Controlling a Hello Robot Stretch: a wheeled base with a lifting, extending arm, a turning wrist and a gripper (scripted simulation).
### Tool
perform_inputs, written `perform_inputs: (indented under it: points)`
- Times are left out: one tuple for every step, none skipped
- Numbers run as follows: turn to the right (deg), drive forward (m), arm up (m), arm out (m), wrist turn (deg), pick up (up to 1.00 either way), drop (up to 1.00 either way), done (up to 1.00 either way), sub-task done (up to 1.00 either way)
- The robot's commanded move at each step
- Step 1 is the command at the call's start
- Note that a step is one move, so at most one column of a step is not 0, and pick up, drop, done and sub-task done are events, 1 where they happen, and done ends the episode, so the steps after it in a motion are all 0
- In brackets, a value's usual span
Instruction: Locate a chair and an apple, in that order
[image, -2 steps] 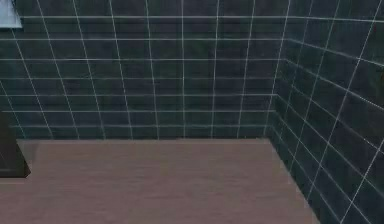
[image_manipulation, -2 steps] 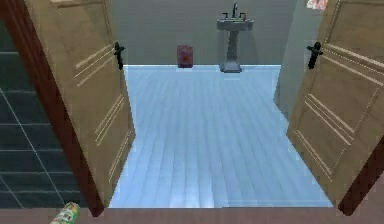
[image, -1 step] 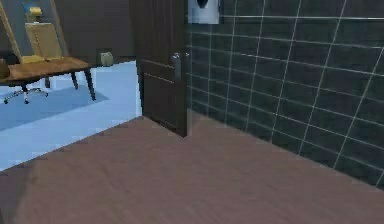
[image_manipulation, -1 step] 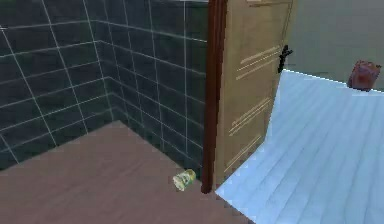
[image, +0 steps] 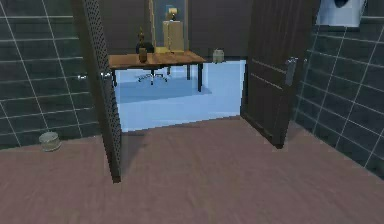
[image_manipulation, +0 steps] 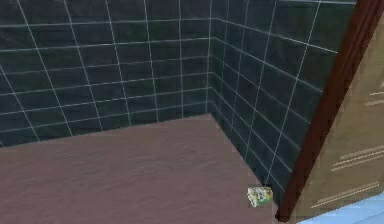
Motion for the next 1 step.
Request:
perform_inputs:
  points:
    - [0.0, 0.60, 0.00, 0.00, 0.0, 0.00, 0.00, 0.00, 0.00]
